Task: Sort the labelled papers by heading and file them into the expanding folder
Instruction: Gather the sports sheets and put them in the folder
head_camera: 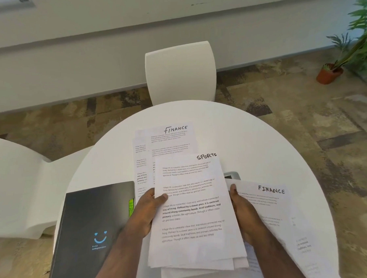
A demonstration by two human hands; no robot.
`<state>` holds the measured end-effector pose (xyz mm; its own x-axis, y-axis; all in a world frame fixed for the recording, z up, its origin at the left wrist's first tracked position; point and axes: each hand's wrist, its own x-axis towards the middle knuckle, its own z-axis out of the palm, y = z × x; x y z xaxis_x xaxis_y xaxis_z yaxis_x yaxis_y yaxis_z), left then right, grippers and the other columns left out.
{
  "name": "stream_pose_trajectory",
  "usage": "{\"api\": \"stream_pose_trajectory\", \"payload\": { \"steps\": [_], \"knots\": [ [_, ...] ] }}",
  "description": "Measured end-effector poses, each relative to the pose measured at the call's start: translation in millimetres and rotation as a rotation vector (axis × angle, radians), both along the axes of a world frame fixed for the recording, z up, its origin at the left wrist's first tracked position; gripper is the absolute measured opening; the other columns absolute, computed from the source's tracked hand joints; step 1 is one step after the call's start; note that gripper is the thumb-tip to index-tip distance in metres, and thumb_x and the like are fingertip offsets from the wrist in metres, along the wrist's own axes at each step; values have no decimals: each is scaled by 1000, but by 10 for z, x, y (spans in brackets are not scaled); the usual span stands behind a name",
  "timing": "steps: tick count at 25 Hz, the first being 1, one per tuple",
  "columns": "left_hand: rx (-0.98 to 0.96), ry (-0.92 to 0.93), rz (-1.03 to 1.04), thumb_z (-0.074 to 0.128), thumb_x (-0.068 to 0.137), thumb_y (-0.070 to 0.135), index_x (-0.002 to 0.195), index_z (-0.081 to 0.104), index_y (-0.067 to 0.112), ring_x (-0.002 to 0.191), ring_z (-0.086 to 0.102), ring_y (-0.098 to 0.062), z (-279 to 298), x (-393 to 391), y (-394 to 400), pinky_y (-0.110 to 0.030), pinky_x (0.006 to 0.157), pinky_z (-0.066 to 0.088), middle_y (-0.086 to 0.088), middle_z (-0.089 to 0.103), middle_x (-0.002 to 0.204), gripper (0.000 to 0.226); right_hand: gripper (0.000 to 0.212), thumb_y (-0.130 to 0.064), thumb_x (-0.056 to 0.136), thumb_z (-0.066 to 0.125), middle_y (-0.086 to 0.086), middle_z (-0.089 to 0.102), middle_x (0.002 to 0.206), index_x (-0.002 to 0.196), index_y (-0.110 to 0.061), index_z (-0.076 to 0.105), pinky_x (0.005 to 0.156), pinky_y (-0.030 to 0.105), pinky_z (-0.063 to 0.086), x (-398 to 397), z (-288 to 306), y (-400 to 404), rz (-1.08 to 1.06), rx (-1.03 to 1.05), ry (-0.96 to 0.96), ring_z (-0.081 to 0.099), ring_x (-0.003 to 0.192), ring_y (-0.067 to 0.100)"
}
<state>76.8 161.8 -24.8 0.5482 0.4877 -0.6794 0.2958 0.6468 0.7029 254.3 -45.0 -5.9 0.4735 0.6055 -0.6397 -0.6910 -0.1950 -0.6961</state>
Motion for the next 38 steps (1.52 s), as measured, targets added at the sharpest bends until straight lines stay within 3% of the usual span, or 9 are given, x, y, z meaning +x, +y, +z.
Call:
{"api": "stream_pose_trajectory", "payload": {
  "steps": [3, 7, 11, 14, 21, 24, 28, 34, 38],
  "knots": [
    [158, 15, 34, 65, 92, 6, 119, 59, 12, 105, 70, -30, 13, 101, -59, -52, 95, 54, -11, 73, 116, 28, 27, -21, 97, 59, 10, 74, 115, 121, -13, 68, 86, 45, 58, 20, -7, -77, 80, 20, -22, 71, 105, 29],
    [344, 131, -34, 58, 96, 28, 127, 55, 35, 97, 69, -18, 78, 331, -121, -37, 80, 58, 2, 72, 112, 32, 31, 4, 89, 62, 8, 77, 106, 115, -10, 69, 95, 47, 53, 120, -77, -227, 22, -169, -232, 72, 99, 29],
    [1037, 611, -670, 47, 100, 36, 156, 19, 23, 151, 16, -23, -112, 469, -128, -49, 119, 21, 2, 17, 165, 64, 31, 3, 90, 61, 3, 76, 108, 115, -14, 67, 86, 36, 53, 307, -91, -603, -247, -131, -253, 71, 97, 21],
    [1100, 740, -1034, 37, 100, 46, 158, 4, 23, 153, -2, -27, -228, 521, -212, -62, 117, 11, 4, -3, 167, 70, 35, 2, 91, 59, 6, 72, 117, 123, -12, 63, 98, 42, 46, 340, -115, -843, -331, -107, -240, 66, 107, 25],
    [1362, 597, -1173, 50, 97, 33, 155, 17, 26, 152, 6, -26, -338, 539, -502, -59, 119, 12, 3, 4, 167, 67, 31, 6, 93, 54, -7, 77, 97, 104, -19, 68, 76, 33, 57, 259, -132, -1036, -439, -131, -250, 68, 95, 16],
    [1417, 552, -1202, 51, 95, 24, 153, 24, 23, 151, 16, -27, -357, 515, -482, -53, 120, 16, -1, 13, 166, 64, 33, 7, 92, 53, -2, 74, 105, 106, -19, 68, 81, 36, 58, 212, -154, -1048, -468, -125, -252, 67, 97, 21],
    [1373, 501, -1147, 39, 99, 25, 147, 40, 25, 140, 41, -22, -291, 503, -443, -38, 107, 40, 3, 33, 160, 48, 36, 7, 93, 53, -2, 73, 110, 112, -20, 66, 80, 35, 60, 208, -127, -1048, -474, -106, -249, 68, 97, 18],
    [1380, 400, -1004, 52, 94, 37, 113, 66, 28, 113, 63, -16, -164, 436, -428, -30, 86, 51, 14, 64, 127, 26, 37, 7, 92, 53, -9, 78, 97, 102, -23, 71, 68, 23, 60, 232, -53, -1011, -476, -111, -243, 74, 84, 7],
    [1250, 291, -1084, 45, 78, 73, 124, 59, 37, 124, 49, -2, -109, 333, -522, -26, 93, 44, 23, 55, 134, 61, 35, 6, 93, 54, -11, 78, 95, 104, -23, 70, 65, 23, 60, 233, -37, -1008, -479, -123, -248, 74, 83, 6]
  ]
}}
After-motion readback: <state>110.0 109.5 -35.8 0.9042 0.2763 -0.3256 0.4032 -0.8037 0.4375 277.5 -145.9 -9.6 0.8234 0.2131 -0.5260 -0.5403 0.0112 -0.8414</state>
